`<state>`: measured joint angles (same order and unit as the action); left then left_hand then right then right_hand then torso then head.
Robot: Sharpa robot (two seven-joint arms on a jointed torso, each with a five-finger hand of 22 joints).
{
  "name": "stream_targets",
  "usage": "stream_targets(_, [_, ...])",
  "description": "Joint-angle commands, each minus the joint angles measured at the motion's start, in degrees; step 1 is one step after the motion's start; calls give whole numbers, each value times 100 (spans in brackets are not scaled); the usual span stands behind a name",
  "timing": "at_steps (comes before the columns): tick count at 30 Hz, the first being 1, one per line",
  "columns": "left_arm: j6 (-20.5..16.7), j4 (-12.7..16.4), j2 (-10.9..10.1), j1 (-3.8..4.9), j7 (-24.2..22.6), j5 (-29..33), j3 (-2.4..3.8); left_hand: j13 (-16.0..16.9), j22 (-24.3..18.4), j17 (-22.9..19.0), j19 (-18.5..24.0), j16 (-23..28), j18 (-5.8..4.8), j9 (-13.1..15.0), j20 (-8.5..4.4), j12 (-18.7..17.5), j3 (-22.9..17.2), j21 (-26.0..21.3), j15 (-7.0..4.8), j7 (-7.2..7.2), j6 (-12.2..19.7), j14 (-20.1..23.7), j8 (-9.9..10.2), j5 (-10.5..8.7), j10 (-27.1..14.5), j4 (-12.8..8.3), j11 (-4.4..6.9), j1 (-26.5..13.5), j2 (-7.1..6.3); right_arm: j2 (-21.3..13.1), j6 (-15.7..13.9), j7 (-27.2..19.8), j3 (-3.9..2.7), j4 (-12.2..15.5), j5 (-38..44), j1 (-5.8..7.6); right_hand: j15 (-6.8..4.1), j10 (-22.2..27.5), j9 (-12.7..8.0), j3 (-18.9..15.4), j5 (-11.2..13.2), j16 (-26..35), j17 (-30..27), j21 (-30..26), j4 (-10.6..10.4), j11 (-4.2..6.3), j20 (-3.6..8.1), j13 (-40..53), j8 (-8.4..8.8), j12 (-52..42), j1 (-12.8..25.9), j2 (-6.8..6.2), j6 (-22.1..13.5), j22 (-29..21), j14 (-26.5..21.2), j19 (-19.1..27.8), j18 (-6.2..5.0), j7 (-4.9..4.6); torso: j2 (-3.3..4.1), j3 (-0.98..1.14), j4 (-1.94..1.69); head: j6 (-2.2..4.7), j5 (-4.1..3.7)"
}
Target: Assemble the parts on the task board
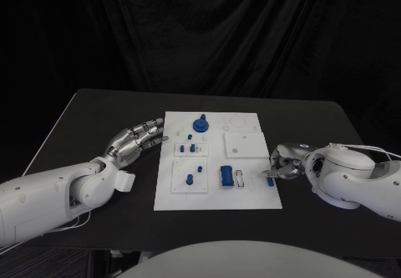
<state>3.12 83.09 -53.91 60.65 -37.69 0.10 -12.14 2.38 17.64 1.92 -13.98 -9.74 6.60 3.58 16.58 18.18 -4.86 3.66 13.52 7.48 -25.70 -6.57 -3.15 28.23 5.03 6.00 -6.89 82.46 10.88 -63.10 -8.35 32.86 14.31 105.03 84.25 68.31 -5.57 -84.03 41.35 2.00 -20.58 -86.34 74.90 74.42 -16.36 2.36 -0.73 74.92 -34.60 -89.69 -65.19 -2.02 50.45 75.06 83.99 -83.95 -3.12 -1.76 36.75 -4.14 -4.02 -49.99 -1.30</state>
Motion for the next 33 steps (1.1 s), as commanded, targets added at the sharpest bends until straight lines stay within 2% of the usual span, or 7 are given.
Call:
stream_targets(1, [56, 4, 17, -10, -50, 24, 5, 9, 1, 6, -36, -29, -53, -4, 16, 36, -38, 28, 39, 1, 23, 4, -20, 35, 12, 5, -31, -43, -3, 6, 255, 268, 0, -6, 123, -19, -28, -597, -17, -25, 32, 30, 882, -28, -17, 1, 29, 1508, 26, -31, 46, -4, -46, 1019, 473, -100, -44, 8, -4, -3, 1, -1, -2])
stream_targets(8, [59, -3, 21, -13, -39, 24, 5, 9, 1, 6, -36, -29, -53, -4, 16, 36, -38, 28, 39, 1, 23, 4, -20, 35, 12, 5, -31, -43, -3, 32, 369, 327, 0, -27, 124, -49, -6, -597, -94, -27, 42, 35, 875, -59, -19, -26, 12, 1508, 142, -31, 96, 8, -68, 1010, 471, -90, -49, -24, -11, -9, 10, -1, 6])
stream_targets(17, [69, -7, 25, -18, -23, 24, 5, 8, -5, 5, -33, -26, -53, -5, 16, 34, -44, 27, 39, 2, 28, 7, -19, 35, 11, 5, -31, -46, -4, 108, 350, 277, 0, -94, 125, -119, 47, -597, -386, 75, -236, 47, 856, -120, 32, -88, -40, 1508, 519, -31, -48, 4, -48, 995, 467, -69, -61, -91, -15, -6, -2, -1, -2])
stream_targets(19, [75, -10, 27, -19, -18, 24, 5, 8, -5, 5, -33, -26, -53, -5, 16, 34, -44, 27, 39, 2, 28, 7, -19, 35, 11, 5, -31, -46, -4, 138, 306, 250, 0, -120, 125, -142, 51, -597, -465, 155, -435, 57, 842, -154, 83, -95, -47, 1508, 617, -31, -178, 17, -49, 986, 464, -57, -69, -99, -16, -6, -3, -1, -1])
stream_targets(20, [79, -11, 28, -20, -15, 24, 5, 7, -7, 4, -32, -24, -54, -6, 15, 31, -49, 27, 39, 2, 32, 10, -19, 36, 9, 6, -31, -48, -4, 154, 283, 241, 0, -134, 125, -153, 54, -597, -525, 237, -651, 66, 828, -174, 136, -98, -50, 1508, 683, -31, -300, 27, -34, 980, 460, -50, -73, -102, -15, -5, -2, -1, -1])
stream_targets(29, [94, -12, 28, -28, -3, 24, 5, 7, -12, 4, -30, -22, -55, -6, 15, 30, -56, 26, 38, 4, 31, 13, -18, 37, 7, 7, -31, -50, -2, 258, 166, 173, 0, -257, 122, -246, 95, -597, -838, 695, -1388, 121, 750, -300, 443, -150, -83, 1508, 1031, -31, -804, 2, -35, 948, 437, -5, -95, -172, -15, -7, -2, -1, 8])
stream_targets(33, [101, -13, 28, -31, 2, 24, 5, 7, -12, 4, -30, -22, -55, -6, 15, 30, -56, 26, 38, 4, 31, 13, -18, 37, 7, 7, -31, -50, -2, 283, 49, 93, 0, -292, 48, -265, 116, -597, -908, 793, -1458, 135, 729, -331, 508, -172, -100, 1508, 1101, -31, -849, -25, -39, 940, 430, 6, -99, -198, -15, -5, -3, -1, 11])
